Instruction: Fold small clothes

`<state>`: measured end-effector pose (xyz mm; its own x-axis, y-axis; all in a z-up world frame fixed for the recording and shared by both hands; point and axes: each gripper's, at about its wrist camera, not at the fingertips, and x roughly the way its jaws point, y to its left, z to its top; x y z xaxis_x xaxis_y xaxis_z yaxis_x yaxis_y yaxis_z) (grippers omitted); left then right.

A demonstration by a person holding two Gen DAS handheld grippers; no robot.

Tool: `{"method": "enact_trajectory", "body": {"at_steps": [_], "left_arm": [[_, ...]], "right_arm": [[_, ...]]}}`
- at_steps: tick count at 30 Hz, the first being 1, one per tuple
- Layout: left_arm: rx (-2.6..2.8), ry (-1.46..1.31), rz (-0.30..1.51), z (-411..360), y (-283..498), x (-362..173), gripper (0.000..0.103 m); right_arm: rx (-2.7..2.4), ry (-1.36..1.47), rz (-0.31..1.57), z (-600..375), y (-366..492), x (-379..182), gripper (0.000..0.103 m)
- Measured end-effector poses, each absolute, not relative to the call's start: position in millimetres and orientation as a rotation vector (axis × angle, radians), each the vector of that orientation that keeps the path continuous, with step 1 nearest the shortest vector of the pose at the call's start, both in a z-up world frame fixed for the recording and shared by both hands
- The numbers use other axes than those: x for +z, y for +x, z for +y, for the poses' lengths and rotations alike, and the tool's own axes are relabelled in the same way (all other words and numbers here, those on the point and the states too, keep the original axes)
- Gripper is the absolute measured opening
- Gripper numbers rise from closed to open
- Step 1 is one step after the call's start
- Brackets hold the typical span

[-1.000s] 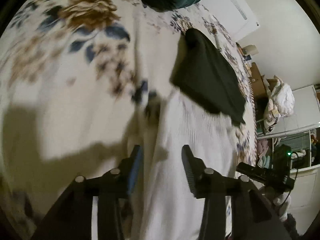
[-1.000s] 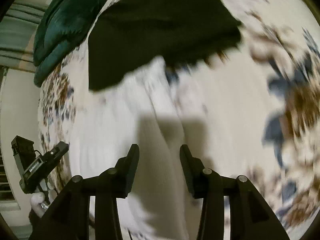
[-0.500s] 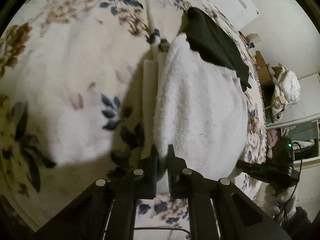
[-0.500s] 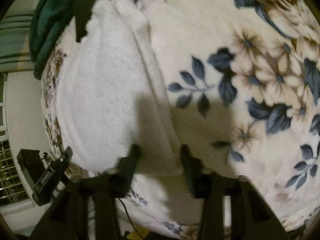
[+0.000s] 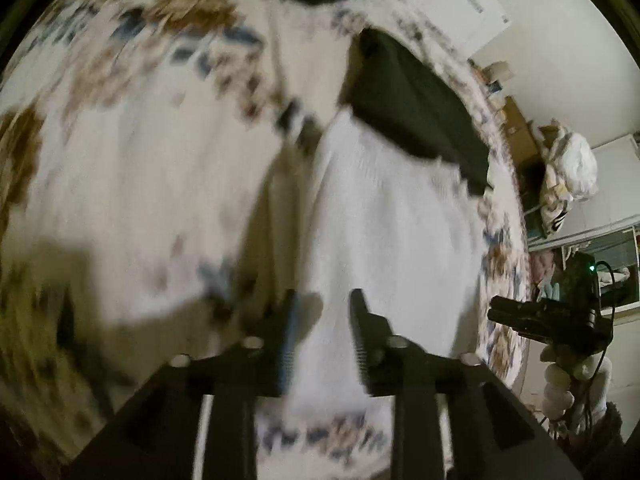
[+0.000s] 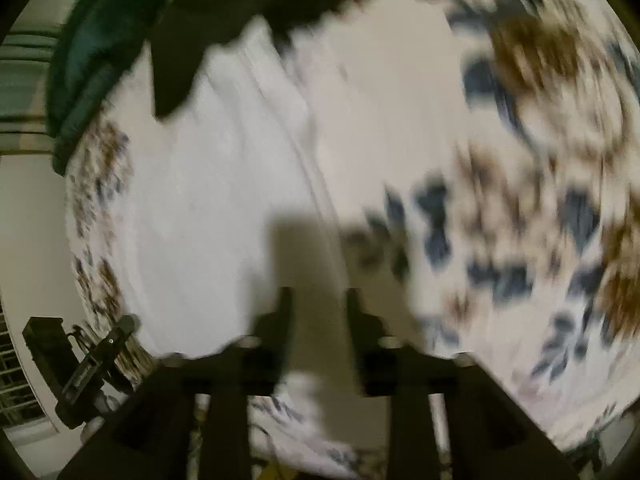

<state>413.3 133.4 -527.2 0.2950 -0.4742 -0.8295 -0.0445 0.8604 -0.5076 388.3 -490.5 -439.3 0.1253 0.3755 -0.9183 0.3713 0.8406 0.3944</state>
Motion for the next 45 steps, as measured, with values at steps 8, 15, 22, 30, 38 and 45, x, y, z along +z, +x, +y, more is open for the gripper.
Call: {"method": "enact_trajectory", "body": {"at_steps": [8, 15, 22, 30, 38, 45], "left_arm": [[-0.314, -0.316, 1.261, 85.9, 527.6, -565.4, 0.029], [-0.342, -0.319, 1.189, 88.0, 543.2, -554.1, 0.006], [-0.283, -0.461, 1.186, 124.5, 555.3, -561.0, 0.005], [-0.325, -0.390, 1.298, 105.4, 562.9, -597.3, 0.006], [-0.345, -0.604, 1.286, 133.6, 533.5, -563.4, 0.030], [-0.374, -0.732, 1.281, 147.0, 473.0, -561.0, 0.059]], "right_arm": [[-0.009, 0.570, 1.419, -490.5, 512.2, -449.5, 0.046], [-0.089, 0.522, 1.350, -480.2, 537.2, -441.0, 0.004], [-0.162, 0.622, 1.255, -516.4, 540.9, -419.7, 0.003], [-0.211, 0.552, 1.377, -517.6, 562.5, -469.4, 0.003], [-0.112, 0.643, 1.417, -531.2, 549.7, -464.7, 0.045], [0.058, 0.785, 1.414, -552.4, 484.9, -454.0, 0.083]]}}
